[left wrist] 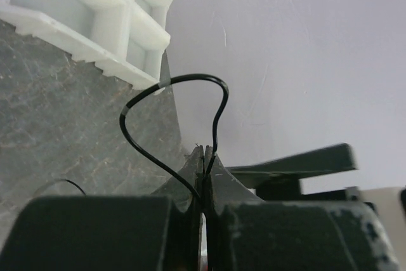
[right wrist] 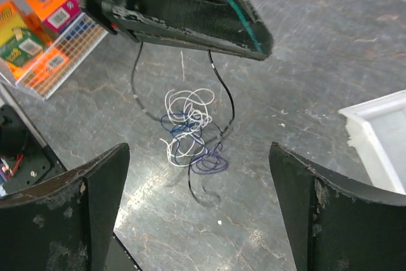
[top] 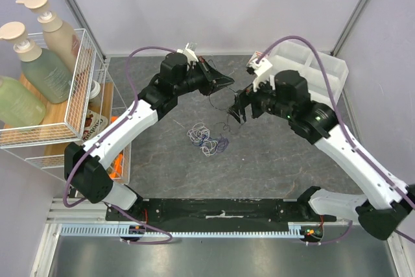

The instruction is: Untangle the cables

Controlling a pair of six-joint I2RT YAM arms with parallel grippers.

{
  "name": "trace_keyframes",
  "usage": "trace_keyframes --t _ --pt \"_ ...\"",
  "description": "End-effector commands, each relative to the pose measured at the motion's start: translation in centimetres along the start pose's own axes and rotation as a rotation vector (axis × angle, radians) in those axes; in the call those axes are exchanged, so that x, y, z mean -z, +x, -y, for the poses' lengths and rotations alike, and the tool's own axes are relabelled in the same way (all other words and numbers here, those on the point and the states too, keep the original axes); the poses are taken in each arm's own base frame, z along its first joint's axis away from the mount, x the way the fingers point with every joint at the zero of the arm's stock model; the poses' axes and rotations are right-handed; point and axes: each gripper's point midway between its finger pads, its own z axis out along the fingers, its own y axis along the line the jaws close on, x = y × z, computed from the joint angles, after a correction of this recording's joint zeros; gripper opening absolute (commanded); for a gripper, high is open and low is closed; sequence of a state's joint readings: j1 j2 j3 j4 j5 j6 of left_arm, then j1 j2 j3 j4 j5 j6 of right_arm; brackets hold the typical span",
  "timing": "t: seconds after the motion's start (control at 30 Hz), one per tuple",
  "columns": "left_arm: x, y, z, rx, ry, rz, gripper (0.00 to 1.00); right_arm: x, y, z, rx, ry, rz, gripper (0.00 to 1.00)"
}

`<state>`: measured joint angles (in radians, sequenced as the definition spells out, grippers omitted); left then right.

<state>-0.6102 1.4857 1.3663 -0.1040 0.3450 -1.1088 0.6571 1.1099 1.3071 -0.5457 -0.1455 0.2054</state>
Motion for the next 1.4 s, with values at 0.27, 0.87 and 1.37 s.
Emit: trace_keyframes --t 0.27,0.87,1.37 --pt "1.2 -1.1 2.0 0.278 -0.038 0.05 0.02 -4.3 0.6 -4.7 0.022 -0.322 0.019 0.93" --pt "1.4 -2.0 1.0 0.453 -0.122 0.115 0.02 -7.0 0.2 -3.1 0.238 0.06 0.173 0.67" --pt "2.2 -1.4 0.8 0.377 -0.049 0.111 0.78 -6.8 0.5 -4.3 0.241 -0.016 0.184 0.0"
